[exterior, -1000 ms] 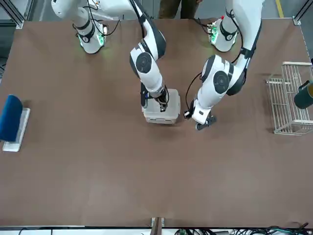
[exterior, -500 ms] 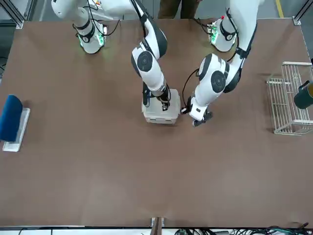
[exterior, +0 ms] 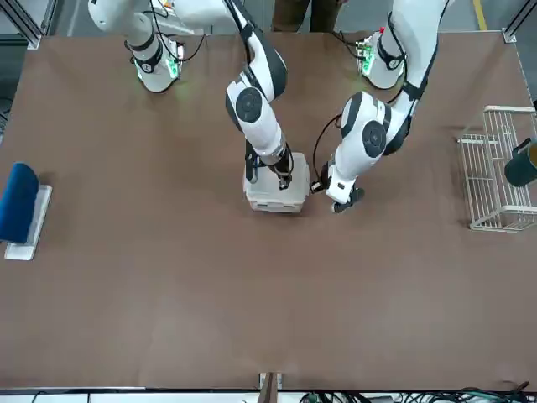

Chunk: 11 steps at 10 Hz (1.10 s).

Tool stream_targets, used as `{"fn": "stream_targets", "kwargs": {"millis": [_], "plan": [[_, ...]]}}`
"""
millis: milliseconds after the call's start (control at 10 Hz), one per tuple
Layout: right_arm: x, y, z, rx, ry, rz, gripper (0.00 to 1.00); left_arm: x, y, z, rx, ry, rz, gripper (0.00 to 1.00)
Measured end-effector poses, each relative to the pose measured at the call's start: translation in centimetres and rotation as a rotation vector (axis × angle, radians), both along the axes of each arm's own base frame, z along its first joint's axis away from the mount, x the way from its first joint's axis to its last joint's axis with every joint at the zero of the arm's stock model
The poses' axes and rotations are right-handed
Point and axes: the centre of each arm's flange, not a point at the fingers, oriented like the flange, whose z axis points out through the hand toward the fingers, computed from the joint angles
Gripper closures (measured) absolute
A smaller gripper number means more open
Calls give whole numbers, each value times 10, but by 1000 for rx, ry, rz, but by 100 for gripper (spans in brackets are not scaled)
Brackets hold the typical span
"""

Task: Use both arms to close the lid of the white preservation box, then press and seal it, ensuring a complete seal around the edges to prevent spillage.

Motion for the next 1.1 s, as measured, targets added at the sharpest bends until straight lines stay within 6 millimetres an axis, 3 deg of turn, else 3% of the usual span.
{"fn": "stream_targets", "kwargs": {"millis": [1100], "plan": [[-1,1,0,0,1,1,98,-10,-10,-4,-36,-7,28,99]]}}
